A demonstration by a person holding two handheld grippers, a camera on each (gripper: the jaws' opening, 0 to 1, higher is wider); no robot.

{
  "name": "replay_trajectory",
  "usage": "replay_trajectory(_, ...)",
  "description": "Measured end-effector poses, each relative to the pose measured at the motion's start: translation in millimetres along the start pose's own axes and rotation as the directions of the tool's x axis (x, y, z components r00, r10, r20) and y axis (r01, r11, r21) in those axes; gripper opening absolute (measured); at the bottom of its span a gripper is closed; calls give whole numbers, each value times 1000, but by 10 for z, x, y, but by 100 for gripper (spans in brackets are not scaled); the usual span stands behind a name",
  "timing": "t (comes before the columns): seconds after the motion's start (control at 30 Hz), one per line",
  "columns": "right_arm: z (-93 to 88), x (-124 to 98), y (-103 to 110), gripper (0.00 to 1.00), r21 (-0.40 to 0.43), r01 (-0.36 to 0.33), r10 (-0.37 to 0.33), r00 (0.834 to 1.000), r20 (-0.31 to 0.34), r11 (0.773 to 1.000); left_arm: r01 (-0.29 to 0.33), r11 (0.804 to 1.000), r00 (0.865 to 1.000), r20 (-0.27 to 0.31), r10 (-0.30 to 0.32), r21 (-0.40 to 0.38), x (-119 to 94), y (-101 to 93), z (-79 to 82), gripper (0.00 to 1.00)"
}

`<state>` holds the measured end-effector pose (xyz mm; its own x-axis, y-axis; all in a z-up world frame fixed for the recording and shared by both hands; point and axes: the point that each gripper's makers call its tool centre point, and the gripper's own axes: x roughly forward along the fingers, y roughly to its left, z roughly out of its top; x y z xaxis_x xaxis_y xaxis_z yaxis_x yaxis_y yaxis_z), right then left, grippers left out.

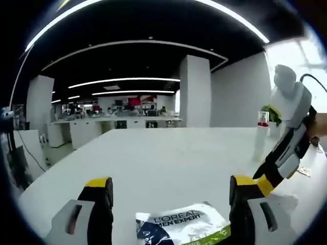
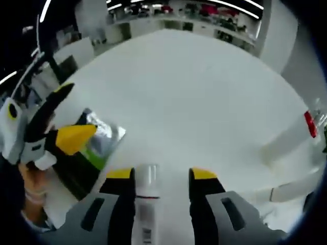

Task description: Arrange the skincare products in the storage area until every visible bottle or jar stands upright without overlapping.

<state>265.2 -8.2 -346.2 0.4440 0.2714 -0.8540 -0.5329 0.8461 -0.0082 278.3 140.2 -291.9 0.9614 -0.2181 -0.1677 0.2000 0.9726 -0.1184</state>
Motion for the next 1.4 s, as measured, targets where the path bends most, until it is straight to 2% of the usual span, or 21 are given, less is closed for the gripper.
replay_trajectory(0.07,-50,31,43,38,20,-28,29,999,-21,999,7,1000,1000,12,-7,-10,-6,-15,20,99)
replay_trajectory(0.2,155,152,-116,35,40,-39,41,997,-60,998,-2,1000,1000,13,2,5,-4,-7,20,99)
replay_trajectory(0.37,291,187,-217,25,35,-26,28,998,-65,999,8,1000,1000,12,-8,-11,-2,-22,15,99)
replay_trajectory(0.43,198,142,-176,23,25,-15,16,998,-59,1000,20,1000,1000,18,-20,-13,0,-51,23,99)
replay_trajectory(0.57,146,101,-138,19,29,-15,16,999,-49,999,28,1000,999,20,-29,6,3,-96,24,99)
replay_trajectory(0.7,215,12,-156,18,4,2,-2,1000,-5,1000,28,999,999,25,-28,17,4,-104,32,99)
replay_trajectory(0.77,328,-19,-189,17,1,-1,1,1000,19,1000,27,1000,999,24,-28,15,5,-102,31,99)
replay_trajectory(0.83,448,-90,-192,17,-1,-2,3,997,75,1000,27,1000,999,25,-27,11,5,-99,32,99)
replay_trajectory(0.9,397,-108,-133,17,-8,6,-5,989,149,1000,27,1000,999,28,-27,9,0,-99,38,99)
replay_trajectory(0.97,534,-201,-153,17,-20,25,-20,974,227,1000,33,999,999,31,-33,9,-2,-109,44,99)
replay_trajectory(1.0,560,-246,-128,17,-36,29,-18,964,266,999,50,999,998,37,-50,8,-3,-139,55,99)
replay_trajectory(1.03,577,-312,-123,17,-15,41,-35,950,309,999,57,998,997,44,-57,5,-5,-160,66,99)
replay_trajectory(1.07,566,-346,-116,17,-7,46,-41,946,321,999,59,998,997,46,-59,7,-9,-169,69,99)
replay_trajectory(1.2,717,-537,-90,17,-36,78,-52,878,477,996,61,998,997,44,-62,20,11,-168,68,99)
replay_trajectory(1.23,769,-603,-86,17,-37,89,-56,848,526,995,63,998,997,43,-64,17,10,-169,66,99)
replay_trajectory(1.27,797,-647,-74,17,-38,90,-53,829,556,995,64,998,997,43,-64,15,9,-169,67,99)
replay_trajectory(1.3,839,-707,-48,17,-47,88,-42,800,599,995,64,998,997,45,-65,12,8,-167,70,99)
replay_trajectory(1.37,882,-785,-67,17,-19,100,-63,757,650,995,67,998,997,48,-68,8,5,-170,76,99)
replay_trajectory(1.4,906,-842,-56,17,-24,110,-64,726,685,994,74,997,996,51,-74,4,4,-181,82,99)
